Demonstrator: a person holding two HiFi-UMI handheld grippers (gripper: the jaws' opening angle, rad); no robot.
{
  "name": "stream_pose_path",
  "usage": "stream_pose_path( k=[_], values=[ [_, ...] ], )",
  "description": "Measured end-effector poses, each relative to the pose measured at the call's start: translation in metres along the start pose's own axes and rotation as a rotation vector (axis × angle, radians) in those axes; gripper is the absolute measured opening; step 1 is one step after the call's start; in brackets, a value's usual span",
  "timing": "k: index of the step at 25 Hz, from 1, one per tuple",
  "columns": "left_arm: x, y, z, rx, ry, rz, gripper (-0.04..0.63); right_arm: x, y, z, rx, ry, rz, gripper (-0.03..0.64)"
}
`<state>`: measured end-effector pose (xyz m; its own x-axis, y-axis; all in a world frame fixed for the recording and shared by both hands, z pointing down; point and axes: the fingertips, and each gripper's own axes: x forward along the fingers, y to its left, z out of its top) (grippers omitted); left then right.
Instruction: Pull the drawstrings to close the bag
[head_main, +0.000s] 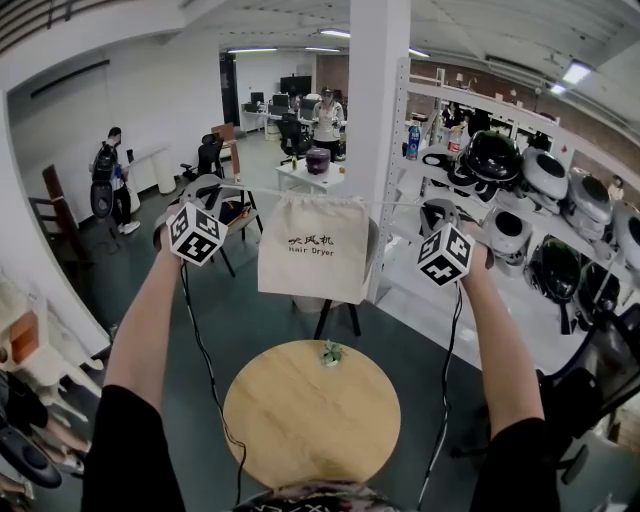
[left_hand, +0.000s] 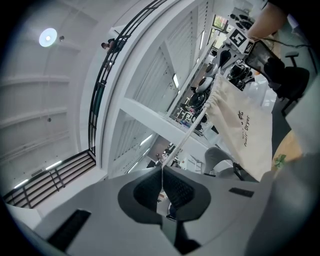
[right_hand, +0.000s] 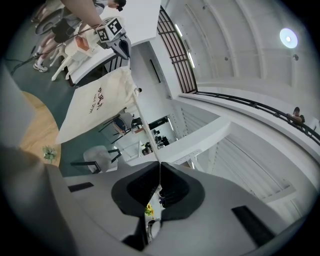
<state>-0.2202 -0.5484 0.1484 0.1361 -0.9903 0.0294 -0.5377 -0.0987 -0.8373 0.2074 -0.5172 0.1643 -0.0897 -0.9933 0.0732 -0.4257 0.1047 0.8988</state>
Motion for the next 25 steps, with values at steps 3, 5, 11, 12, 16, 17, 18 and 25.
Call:
stream_pose_path(
  k=[3,5,11,12,16,17,18,25],
  values=[
    [0.0011,0.0005,-0.0018,-0.001,-0.001,0.002,0.020,0.0025,0.0011,0.0010,-0.001,0.000,-0.001,0.006],
    [0.0020,0.0016,-0.0018,-0.004,-0.002,0.003,0.020,0.0035,0.0008,0.0017,-0.001,0.001,-0.002,0.006],
    [0.0014,0.0007,-0.0026,-0.005,0.001,-0.001,0.020,0.0030,0.0024,0.0013,-0.002,0.003,0.001,0.006],
    [0.0005,0.0006,-0.0025,-0.005,0.001,-0.001,0.020,0.0023,0.0025,0.0013,-0.002,0.002,0.002,0.006],
    [-0.0021,0.0006,-0.0028,-0.006,0.002,-0.004,0.020,0.0002,0.0019,0.0025,-0.004,0.002,0.000,0.006],
    [-0.0020,0.0008,-0.0027,-0.005,0.002,-0.004,0.020,0.0004,0.0015,0.0027,-0.005,0.002,0.000,0.006],
    [-0.0019,0.0010,-0.0025,-0.005,0.002,-0.004,0.020,0.0005,0.0011,0.0027,-0.005,0.001,0.000,0.006],
    [-0.0022,0.0006,-0.0030,0.000,0.001,-0.003,0.020,0.0004,0.0010,0.0029,-0.005,-0.002,-0.001,0.006]
  ],
)
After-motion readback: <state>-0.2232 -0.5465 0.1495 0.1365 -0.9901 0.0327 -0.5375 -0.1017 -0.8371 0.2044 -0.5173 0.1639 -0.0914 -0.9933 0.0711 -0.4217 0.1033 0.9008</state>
